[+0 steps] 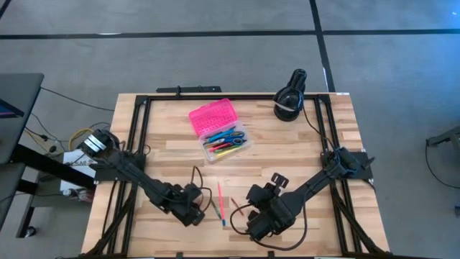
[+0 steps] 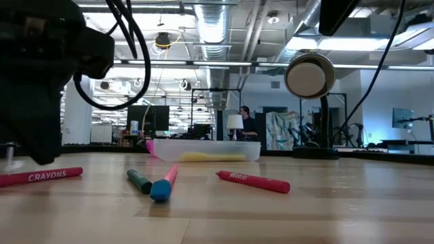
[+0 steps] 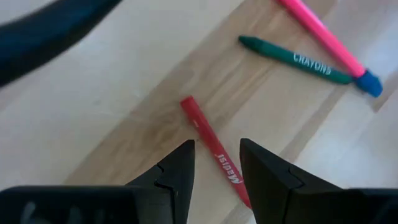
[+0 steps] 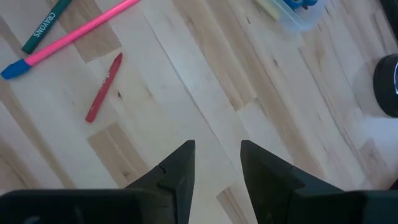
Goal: Pick & place school supplies into a supply box
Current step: Put the red crayon into the pink supply box
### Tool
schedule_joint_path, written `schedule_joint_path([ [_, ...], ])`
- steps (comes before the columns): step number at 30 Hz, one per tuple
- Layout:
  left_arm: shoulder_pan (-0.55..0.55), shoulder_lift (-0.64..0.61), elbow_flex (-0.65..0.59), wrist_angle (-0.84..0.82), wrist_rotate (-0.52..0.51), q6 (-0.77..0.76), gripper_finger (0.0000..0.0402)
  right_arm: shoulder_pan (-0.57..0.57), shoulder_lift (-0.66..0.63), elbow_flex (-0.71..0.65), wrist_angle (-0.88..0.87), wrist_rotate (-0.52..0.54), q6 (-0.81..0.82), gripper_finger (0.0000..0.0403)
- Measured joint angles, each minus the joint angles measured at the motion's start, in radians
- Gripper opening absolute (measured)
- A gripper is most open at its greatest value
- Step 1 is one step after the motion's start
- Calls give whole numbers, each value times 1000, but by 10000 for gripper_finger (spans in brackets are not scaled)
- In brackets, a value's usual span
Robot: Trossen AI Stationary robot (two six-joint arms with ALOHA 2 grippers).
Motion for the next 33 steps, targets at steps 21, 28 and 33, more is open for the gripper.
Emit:
schedule_joint_path([
  [21,23,66,28,-149,6,66,121,54,0,0,2,-27,97,122],
  [28,50,66,28,-218,56,127,121,49,0,0,3,-26,97,122],
  [33,71,66,28,-239,139,173,121,40,0,0,1,-27,91,122],
])
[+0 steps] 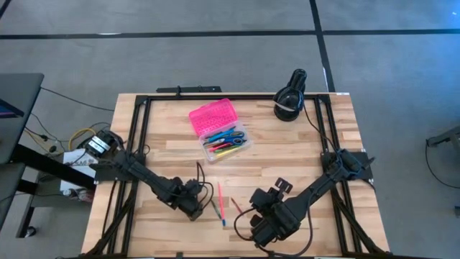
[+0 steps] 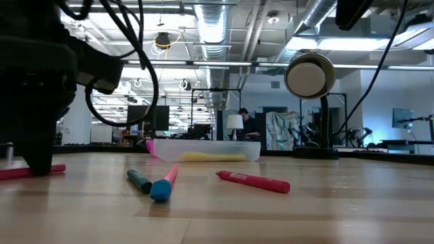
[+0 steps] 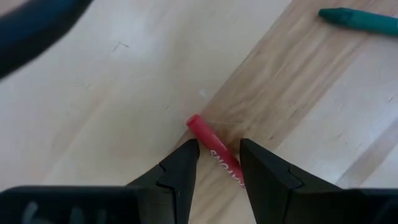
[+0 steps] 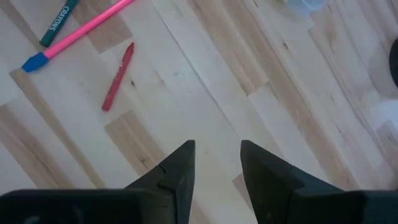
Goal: Pick & place school supplies into a supply box
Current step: Put the red crayon into the pink supply box
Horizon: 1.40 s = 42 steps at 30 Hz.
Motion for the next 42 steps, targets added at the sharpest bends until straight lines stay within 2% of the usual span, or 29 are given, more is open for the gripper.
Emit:
schedule_joint_path([
  [8,4,-1,-1,-5,101,-45,121,-9,0,0,0,-1,-2,122],
  [15,-26,-1,-1,-13,116,-92,119,-8,0,0,-1,-1,-3,122],
  [19,-30,-1,-1,-23,123,-87,97,-8,0,0,-1,-1,-28,122],
  [25,-30,-2,-1,-32,120,-33,31,-15,0,0,-1,-1,-47,122],
  [28,-32,-2,-1,-31,115,3,11,-16,0,0,-1,-1,-47,122],
  [31,-33,-2,-1,-28,104,34,10,-20,0,0,-1,-1,-47,122],
  [37,-28,-2,-1,-27,82,147,34,-22,0,0,1,-2,-47,122],
  [42,-15,-2,-1,-26,59,287,17,-22,0,0,4,-2,-47,122],
])
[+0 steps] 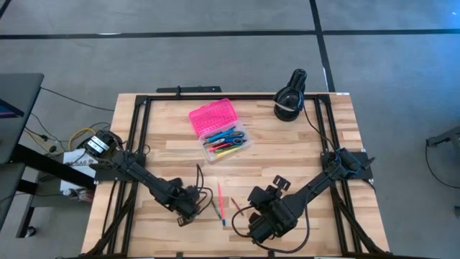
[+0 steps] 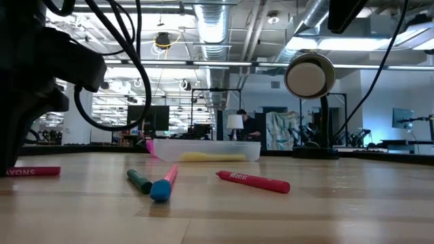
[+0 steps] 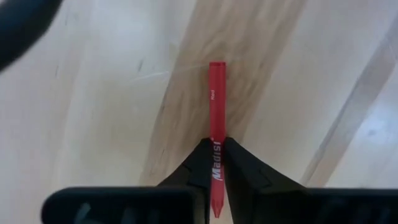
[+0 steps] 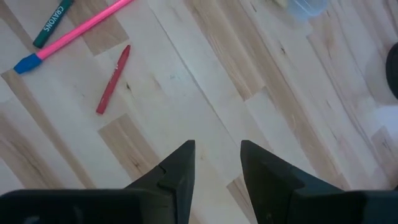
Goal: Pick & place school supplies into a supply box
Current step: Put the red crayon into the pink supply box
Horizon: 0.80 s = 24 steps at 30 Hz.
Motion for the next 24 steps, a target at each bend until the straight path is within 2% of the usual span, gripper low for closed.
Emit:
schedule_joint_path([
  [6,30,-2,0,3,6,130,12,0,0,0,2,0,31,122],
  [13,73,-40,-7,16,15,149,14,7,0,0,8,0,62,122],
  [17,109,-64,-11,45,-78,157,7,9,0,0,11,0,79,122],
  [24,178,-106,-6,142,-45,200,8,9,0,0,15,-6,90,122],
])
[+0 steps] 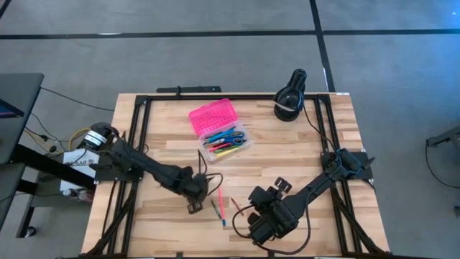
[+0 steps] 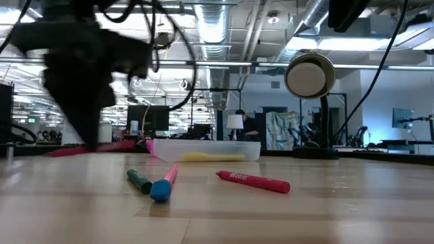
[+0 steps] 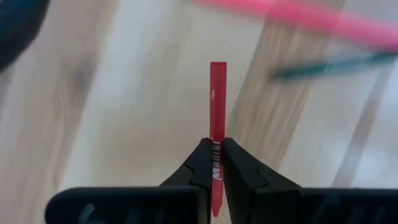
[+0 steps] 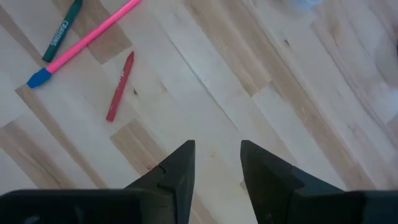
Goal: Pick & place school supplies into a supply box
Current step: Put the red crayon into the pink supply box
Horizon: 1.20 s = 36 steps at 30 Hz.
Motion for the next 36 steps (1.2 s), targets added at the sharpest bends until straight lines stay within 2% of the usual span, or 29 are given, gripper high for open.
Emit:
schedule_joint_path([
  [7,99,-9,67,70,1,106,8,0,0,0,4,-18,16,122],
  [18,354,-9,188,85,2,390,8,-2,0,0,43,-31,16,122],
  [27,558,-4,201,35,-8,583,8,-9,0,0,48,-43,71,122],
  [36,652,-4,200,34,-10,685,12,-9,0,0,68,-43,146,122],
])
